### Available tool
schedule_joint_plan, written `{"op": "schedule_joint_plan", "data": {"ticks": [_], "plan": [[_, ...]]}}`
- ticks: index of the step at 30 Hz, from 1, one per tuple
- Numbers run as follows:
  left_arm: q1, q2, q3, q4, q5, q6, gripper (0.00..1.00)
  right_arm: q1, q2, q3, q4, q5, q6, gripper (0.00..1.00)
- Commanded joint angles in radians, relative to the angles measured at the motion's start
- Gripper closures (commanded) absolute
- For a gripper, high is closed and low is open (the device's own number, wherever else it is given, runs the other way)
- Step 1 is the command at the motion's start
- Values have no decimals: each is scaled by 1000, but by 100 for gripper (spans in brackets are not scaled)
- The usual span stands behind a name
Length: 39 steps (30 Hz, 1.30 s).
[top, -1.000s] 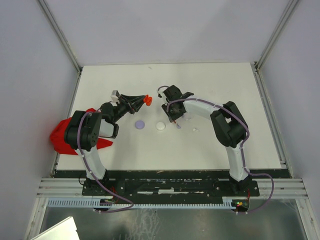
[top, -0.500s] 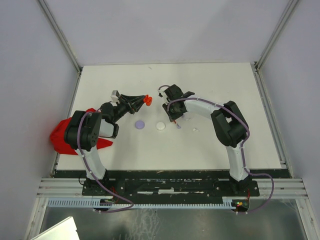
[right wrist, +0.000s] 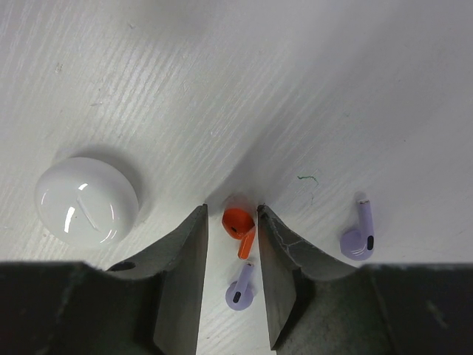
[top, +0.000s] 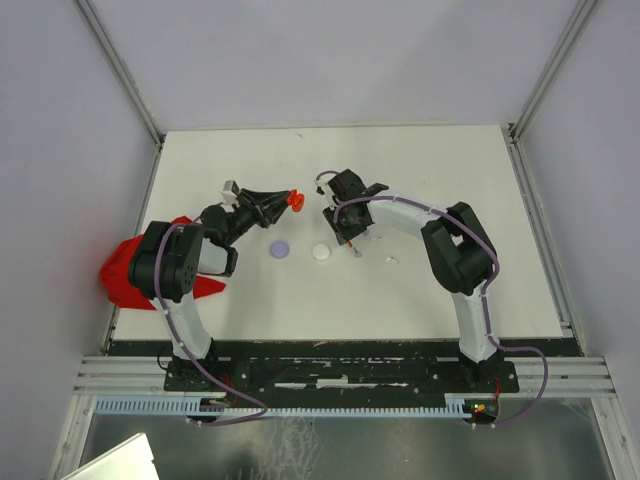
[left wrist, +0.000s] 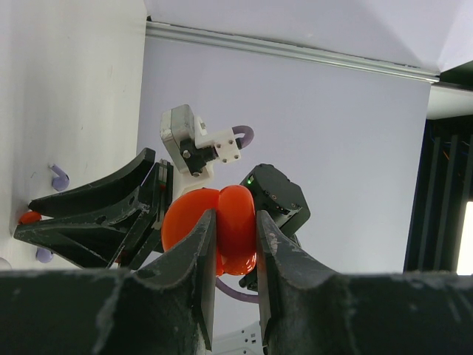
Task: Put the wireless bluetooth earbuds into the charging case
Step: Pick up the earbud from the center of the board.
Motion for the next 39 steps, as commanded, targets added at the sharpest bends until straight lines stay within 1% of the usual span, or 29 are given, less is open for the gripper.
{"op": "schedule_joint_plan", "data": {"ticks": [1, 14, 21, 23, 26, 29, 30, 33, 39], "plan": [[7, -35, -2, 46, 15, 4, 97, -6, 5, 6, -15, 10, 13, 60], [7, -32, -2, 50, 14, 3, 97, -7, 5, 11, -35, 33, 19, 61], [6, -31, -3, 54, 14, 2, 97, -7, 11, 14, -46, 40, 19, 66], [7, -30, -4, 56, 14, 1, 97, -8, 11, 14, -47, 42, 19, 68], [7, -30, -5, 56, 14, 1, 97, -7, 11, 16, -48, 43, 18, 74], [8, -28, -4, 56, 14, 1, 97, -6, 9, 22, -49, 45, 18, 83], [7, -28, -4, 56, 14, 2, 97, -7, 7, 25, -48, 44, 18, 85], [7, -27, -5, 57, 14, 1, 97, -7, -7, 36, -40, 48, 16, 86], [7, -29, -11, 50, 12, 4, 97, -13, -92, 41, 30, 76, 9, 88]]}}
